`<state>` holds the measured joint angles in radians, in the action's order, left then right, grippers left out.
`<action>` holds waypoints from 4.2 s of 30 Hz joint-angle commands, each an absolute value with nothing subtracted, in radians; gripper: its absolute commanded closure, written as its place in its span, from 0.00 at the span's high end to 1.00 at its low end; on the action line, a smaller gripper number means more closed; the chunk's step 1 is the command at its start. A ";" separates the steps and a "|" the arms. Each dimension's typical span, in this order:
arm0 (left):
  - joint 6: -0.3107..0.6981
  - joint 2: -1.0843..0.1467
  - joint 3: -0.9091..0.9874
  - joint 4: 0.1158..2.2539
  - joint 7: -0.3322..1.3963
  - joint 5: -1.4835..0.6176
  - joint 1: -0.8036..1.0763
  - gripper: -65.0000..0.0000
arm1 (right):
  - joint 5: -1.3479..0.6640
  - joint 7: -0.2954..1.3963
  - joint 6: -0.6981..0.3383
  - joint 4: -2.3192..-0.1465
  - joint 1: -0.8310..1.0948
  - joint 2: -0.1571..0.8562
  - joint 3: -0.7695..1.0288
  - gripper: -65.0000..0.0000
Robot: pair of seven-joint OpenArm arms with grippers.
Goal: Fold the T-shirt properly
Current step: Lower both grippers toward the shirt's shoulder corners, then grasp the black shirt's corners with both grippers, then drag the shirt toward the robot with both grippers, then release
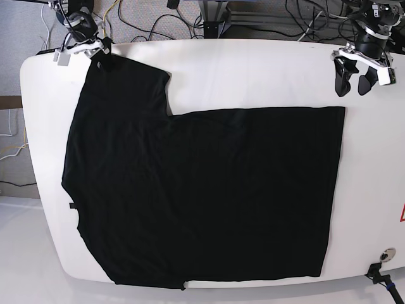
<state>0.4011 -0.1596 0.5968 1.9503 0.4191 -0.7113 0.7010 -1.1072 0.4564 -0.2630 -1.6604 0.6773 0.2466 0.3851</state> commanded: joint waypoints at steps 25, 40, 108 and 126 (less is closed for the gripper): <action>0.547 -0.242 0.831 1.650 0.819 -0.723 0.433 0.73 | -1.115 0.455 -0.271 -1.669 0.648 0.266 0.378 0.00; 0.576 -0.252 0.654 1.412 0.822 -0.723 0.269 0.73 | -1.115 0.455 -0.271 -1.669 0.639 0.266 0.377 0.00; 0.656 -0.246 0.576 1.934 0.823 -0.733 0.432 0.00 | -1.208 0.570 -0.271 -1.989 0.644 0.328 0.475 0.00; 0.645 -0.248 0.578 1.802 0.825 -0.725 0.148 0.00 | -1.201 0.708 -0.274 -1.701 0.127 0.394 0.390 0.00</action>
<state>0.6525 -0.2337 0.5728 1.8111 0.8471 -0.7105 0.1623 -1.1828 0.7330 -0.2642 -1.7161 0.1436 0.3725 0.3973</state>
